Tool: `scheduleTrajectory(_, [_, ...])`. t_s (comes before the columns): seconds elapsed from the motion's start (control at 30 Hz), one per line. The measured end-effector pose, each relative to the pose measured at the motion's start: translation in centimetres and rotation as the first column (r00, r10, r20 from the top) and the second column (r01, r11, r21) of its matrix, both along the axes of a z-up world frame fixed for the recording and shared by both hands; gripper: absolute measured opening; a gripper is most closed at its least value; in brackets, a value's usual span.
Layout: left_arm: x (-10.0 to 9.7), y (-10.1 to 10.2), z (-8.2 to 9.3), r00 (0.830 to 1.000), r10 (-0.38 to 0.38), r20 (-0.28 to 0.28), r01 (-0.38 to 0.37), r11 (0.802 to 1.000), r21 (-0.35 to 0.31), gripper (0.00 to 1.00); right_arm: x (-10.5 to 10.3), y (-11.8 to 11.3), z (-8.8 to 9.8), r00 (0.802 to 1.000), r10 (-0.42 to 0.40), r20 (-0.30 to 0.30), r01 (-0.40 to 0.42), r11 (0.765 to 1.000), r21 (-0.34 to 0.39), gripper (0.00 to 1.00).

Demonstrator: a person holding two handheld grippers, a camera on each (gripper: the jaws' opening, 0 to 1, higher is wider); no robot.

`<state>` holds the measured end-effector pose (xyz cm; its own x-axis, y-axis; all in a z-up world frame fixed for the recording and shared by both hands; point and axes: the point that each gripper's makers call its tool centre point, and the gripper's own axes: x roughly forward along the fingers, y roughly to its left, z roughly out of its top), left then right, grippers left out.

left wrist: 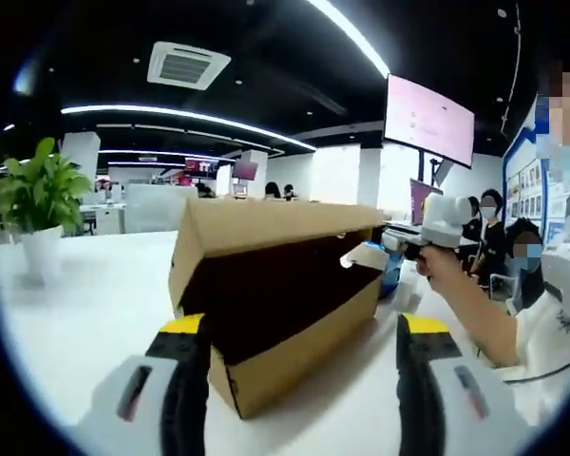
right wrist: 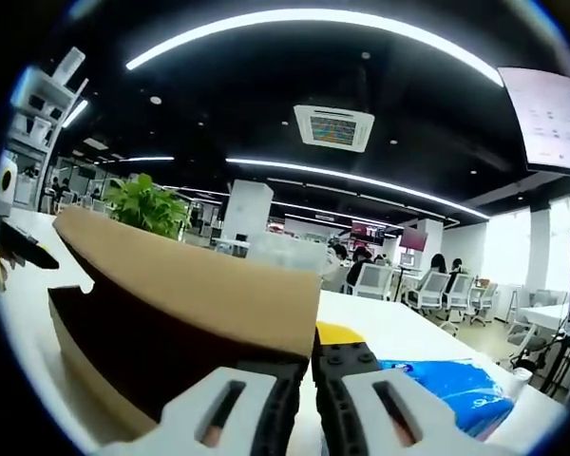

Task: Operate the shoe box by opening the lid, removing the specified soft item, and placing it in the target area until the item is outside and the box remains undamaged.

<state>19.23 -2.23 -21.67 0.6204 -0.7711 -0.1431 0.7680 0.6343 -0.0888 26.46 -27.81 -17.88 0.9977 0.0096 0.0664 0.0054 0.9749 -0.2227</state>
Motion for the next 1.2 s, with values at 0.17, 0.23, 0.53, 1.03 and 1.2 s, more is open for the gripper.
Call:
scheduleTrajectory(0.17, [0.4, 1.1, -0.3, 1.0, 0.02, 0.02, -0.021, 0.999, 0.042, 0.9, 0.1, 0.2, -0.9, 1.0, -0.004, -0.005, 0.004, 0.999, -0.038, 0.0])
scheduleTrajectory(0.23, [0.6, 1.1, -0.2, 1.0, 0.02, -0.001, -0.02, 1.0, 0.021, 0.93, 0.0, 0.6, -1.2, 1.0, -0.001, -0.015, 0.0, 0.999, -0.05, 0.01])
scheduleTrajectory(0.53, [1.7, 1.8, 2.0, 0.998, 0.045, 0.048, -0.043, 0.998, -0.035, 0.84, -0.2, 0.6, -1.6, 1.0, 0.004, -0.013, -0.004, 0.998, -0.059, 0.01])
scheduleTrajectory(1.03, [2.0, 0.2, 3.2, 0.998, 0.017, 0.062, -0.016, 1.0, -0.025, 0.86, -0.5, 0.6, -2.1, 0.999, 0.03, -0.027, -0.032, 0.996, -0.085, 0.01])
scheduleTrajectory(1.2, [1.7, -0.1, 3.1, 0.996, -0.003, 0.092, 0.002, 1.0, 0.016, 0.85, -0.6, 0.6, -2.1, 0.999, 0.043, -0.024, -0.045, 0.996, -0.074, 0.01])
